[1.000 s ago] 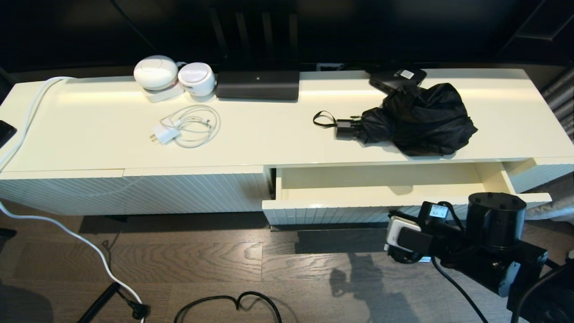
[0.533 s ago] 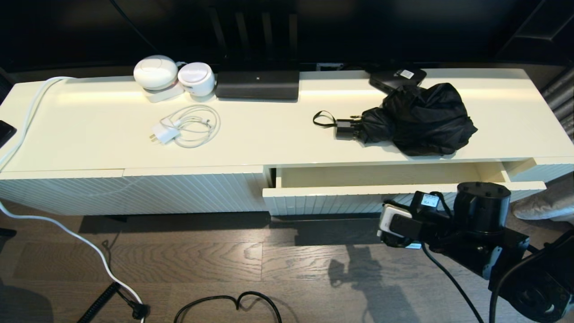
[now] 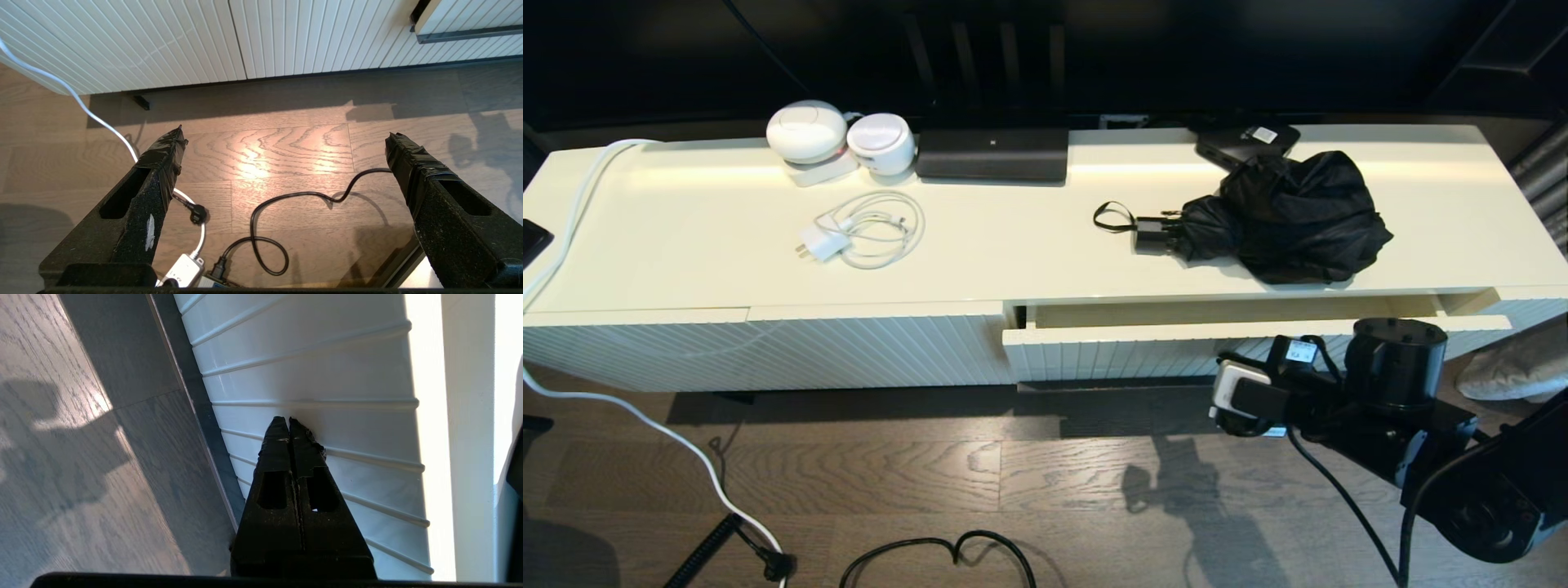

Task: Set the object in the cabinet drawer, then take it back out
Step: Close the drawer

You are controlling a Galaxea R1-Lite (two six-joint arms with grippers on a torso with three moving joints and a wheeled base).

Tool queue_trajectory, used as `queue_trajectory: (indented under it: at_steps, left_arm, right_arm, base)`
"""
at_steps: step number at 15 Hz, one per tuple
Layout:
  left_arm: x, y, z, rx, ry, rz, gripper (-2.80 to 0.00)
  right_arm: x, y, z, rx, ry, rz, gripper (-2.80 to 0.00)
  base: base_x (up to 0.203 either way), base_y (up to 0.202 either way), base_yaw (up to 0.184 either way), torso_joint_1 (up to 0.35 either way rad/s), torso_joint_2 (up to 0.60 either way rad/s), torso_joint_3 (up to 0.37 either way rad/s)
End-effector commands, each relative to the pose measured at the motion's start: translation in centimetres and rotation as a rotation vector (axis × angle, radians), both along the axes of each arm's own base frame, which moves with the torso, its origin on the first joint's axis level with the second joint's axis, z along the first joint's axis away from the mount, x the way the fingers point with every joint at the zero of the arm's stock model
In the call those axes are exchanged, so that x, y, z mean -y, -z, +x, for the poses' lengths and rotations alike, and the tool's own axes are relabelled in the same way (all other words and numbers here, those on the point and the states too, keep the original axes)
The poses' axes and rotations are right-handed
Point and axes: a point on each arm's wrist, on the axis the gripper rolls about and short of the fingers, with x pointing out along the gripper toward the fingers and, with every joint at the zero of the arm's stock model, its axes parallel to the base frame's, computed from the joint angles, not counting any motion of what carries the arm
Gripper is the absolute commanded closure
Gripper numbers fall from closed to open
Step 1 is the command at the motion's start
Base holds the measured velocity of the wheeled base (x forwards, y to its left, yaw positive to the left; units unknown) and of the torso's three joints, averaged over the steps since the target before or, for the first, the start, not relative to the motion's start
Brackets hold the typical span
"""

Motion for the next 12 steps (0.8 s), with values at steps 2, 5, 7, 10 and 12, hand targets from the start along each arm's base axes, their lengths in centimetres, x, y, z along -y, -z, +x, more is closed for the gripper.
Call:
queue_trajectory:
  at_steps: [2, 5, 7, 10, 12]
  left_arm:
    - [0.0, 0.0, 0.0, -0.002, 0.000, 0.000, -2.80]
    - [0.0, 0.0, 0.0, -0.001, 0.000, 0.000, -2.80]
    - [0.0, 0.0, 0.0, -0.001, 0.000, 0.000, -2.80]
    - [0.0, 0.0, 0.0, -0.002, 0.000, 0.000, -2.80]
    - [0.0, 0.0, 0.0, -0.002, 0.000, 0.000, -2.80]
  right_arm:
    - [0.1, -0.1, 0.6, 0.013, 0.006, -0.003, 0.00]
    - [0.2, -0.1, 1.2, 0.018, 0.012, -0.001, 0.00]
    - [0.3, 0.1, 1.8, 0.019, 0.015, 0.000, 0.00]
    - [0.1, -0.1, 2.5, 0.032, 0.014, 0.003, 0.00]
    - [0.1, 0.0, 3.0, 0.033, 0.017, 0.003, 0.00]
  base:
    - [0.000, 0.000, 0.000, 0.000, 0.00, 0.000]
    - [0.000, 0.000, 0.000, 0.000, 0.00, 0.000]
    - [0.000, 0.000, 0.000, 0.000, 0.00, 0.000]
    - [0.000, 0.000, 0.000, 0.000, 0.00, 0.000]
    - [0.000, 0.000, 0.000, 0.000, 0.00, 0.000]
